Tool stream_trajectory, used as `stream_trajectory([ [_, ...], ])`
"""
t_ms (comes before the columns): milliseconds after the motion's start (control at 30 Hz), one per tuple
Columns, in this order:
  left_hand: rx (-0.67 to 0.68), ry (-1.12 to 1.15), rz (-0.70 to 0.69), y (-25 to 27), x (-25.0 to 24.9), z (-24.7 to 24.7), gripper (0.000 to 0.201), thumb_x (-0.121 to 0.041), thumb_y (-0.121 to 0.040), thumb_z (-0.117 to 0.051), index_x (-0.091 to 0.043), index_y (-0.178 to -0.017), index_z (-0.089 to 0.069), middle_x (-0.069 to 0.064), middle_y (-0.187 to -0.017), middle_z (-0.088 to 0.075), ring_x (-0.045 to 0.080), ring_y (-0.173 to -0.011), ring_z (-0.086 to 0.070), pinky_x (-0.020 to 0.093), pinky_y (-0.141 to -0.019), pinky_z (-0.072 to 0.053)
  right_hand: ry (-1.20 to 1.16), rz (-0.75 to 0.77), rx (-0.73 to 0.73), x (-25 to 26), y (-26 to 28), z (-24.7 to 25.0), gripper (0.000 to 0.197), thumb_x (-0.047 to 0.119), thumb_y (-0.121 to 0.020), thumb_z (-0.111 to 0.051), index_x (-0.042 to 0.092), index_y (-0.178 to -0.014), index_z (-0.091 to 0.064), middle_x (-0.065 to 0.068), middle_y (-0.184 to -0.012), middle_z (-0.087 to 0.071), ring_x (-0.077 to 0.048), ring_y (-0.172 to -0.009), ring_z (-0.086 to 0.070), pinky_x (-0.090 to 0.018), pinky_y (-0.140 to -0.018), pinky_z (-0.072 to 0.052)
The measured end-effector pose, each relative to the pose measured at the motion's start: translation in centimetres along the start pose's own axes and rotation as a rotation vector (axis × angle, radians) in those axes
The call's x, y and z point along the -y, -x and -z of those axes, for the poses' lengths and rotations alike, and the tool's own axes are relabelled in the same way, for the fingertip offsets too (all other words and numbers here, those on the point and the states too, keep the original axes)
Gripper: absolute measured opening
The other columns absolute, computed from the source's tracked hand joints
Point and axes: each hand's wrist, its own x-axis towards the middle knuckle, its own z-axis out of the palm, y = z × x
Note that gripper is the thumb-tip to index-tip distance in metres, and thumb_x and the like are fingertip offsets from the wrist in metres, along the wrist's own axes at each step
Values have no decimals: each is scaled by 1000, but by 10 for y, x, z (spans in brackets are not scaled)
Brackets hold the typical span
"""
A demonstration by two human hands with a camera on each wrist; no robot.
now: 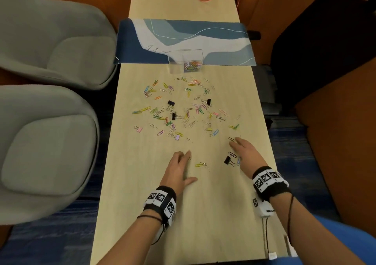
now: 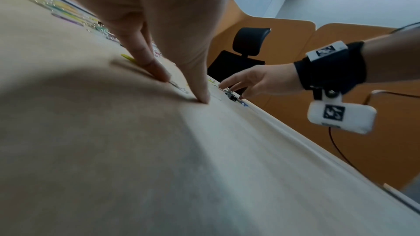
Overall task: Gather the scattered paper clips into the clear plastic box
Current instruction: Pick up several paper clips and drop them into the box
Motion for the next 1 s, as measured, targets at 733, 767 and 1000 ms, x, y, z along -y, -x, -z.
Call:
stream_trajectory([
  [733, 122, -383, -290, -10, -33, -32, 49, -8, -75, -79, -9, -122, -63, 16, -129, -57, 31, -117, -52, 36, -78, -56, 301, 197, 61, -9, 34, -12, 74, -3, -87, -49, 13, -152, -15, -7, -159, -12, -27, -144, -20, -30, -113, -30],
  [767, 170, -406, -285, -9, -33, -31, 50, -8, -83, -71, -10, -131, -57, 17, -139, -49, 32, -127, -45, 38, -89, -51, 301, 207, 51, -10, 41, -17, 77, -4, -85, -53, 13, -151, -19, -8, -158, -18, -28, -142, -25, -31, -109, -37],
  [1000, 159, -380, -400, -21, -26, -22, 39, 4, -51, -87, -10, -86, -74, 7, -88, -66, 23, -86, -58, 27, -54, -55, 271, 181, -114, -8, 63, -27, 67, -14, -52, -82, 4, -115, -65, -13, -119, -63, -28, -103, -62, -28, -81, -55],
])
